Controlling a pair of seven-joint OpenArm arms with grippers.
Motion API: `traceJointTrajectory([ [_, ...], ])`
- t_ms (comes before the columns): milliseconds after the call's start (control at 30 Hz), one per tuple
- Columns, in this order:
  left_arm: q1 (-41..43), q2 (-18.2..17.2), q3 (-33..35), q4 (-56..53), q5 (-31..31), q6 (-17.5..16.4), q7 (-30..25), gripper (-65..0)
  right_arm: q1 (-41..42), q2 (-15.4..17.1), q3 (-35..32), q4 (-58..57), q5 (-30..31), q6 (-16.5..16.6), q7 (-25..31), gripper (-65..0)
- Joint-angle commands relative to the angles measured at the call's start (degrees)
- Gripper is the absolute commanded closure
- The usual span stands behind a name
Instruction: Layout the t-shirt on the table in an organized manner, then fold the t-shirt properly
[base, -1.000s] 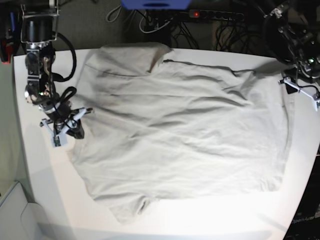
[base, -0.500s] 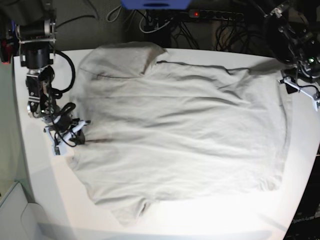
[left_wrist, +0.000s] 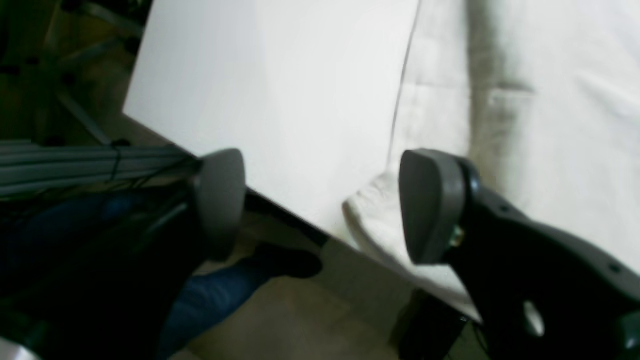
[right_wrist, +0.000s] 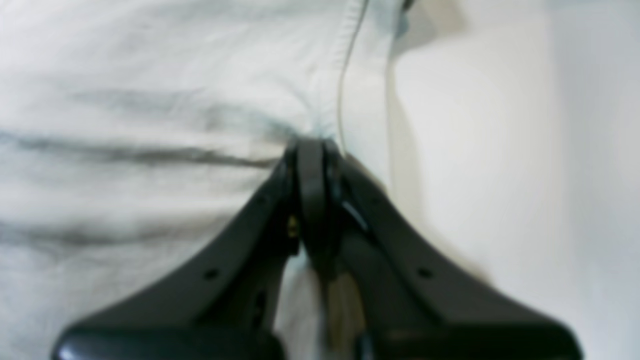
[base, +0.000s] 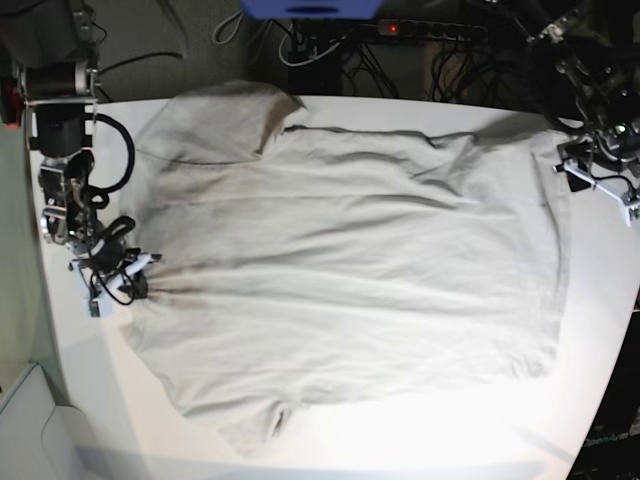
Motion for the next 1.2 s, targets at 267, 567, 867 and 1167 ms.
traceJointTrajectory([
  [267,5.32,-0.56,-0.48,2.68,-3.62,-7.10,-0.57,-46.7,-6.62,3.47,3.27,19.30,-0.51,-0.57,-1.18,0.0],
  [567,8.92,1.19,-3.30,3.21,-3.97,-13.07,-4.96,-46.7,-19.45,2.86,6.97,38.29,-0.42,-0.40,-12.52,0.0],
  [867,7.78,1.98,-5.67,-2.77,-3.97,-13.78,-10.50,-46.8,-31.41,-0.22,11.19,52.09,-0.42,-0.31,-18.15,0.0],
  [1167,4.88,1.19,-5.49,-10.60,-3.97,-15.27,-16.39,-46.7,-39.76,-0.22,11.63,58.42,-0.42,-0.31,-18.94,0.0],
])
